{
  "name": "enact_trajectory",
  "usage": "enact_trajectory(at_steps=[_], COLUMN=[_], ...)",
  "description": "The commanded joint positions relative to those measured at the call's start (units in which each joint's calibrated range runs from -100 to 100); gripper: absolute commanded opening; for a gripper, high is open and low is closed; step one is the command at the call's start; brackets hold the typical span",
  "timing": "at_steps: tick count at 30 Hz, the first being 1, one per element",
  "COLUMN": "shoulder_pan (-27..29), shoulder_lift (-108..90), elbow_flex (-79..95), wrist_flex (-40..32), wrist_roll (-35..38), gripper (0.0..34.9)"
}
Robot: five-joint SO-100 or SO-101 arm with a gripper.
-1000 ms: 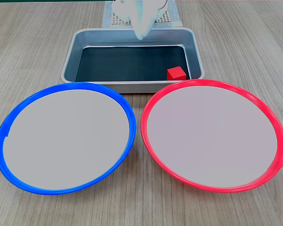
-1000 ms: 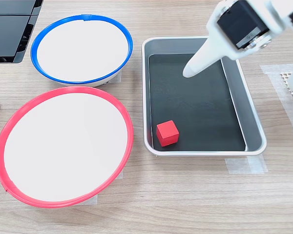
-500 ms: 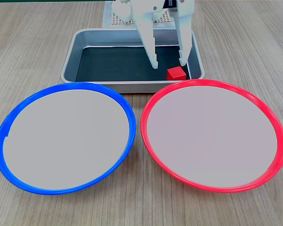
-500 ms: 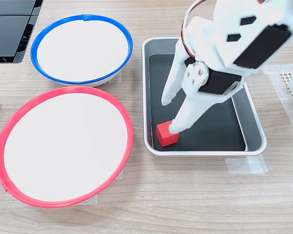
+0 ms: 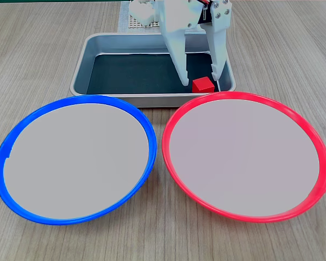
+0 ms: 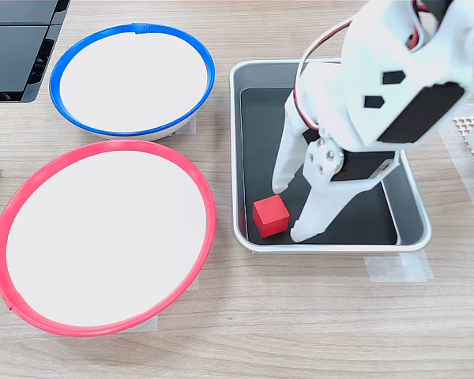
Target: Move a red block from tray to red dish
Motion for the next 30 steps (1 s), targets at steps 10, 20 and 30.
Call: enact_trajectory(at_steps=[10, 20, 30], shoulder_pan=[2.04, 4.11, -2.48], shoulder_lift=[6.35, -1.76, -3.72], elbow_flex=[-5.60, -7.61, -32.64], wrist_flex=[-3.02, 10.85, 40.07], wrist_roll=[1.51, 3.96, -13.09], gripper=[15.4, 0.2, 0.1])
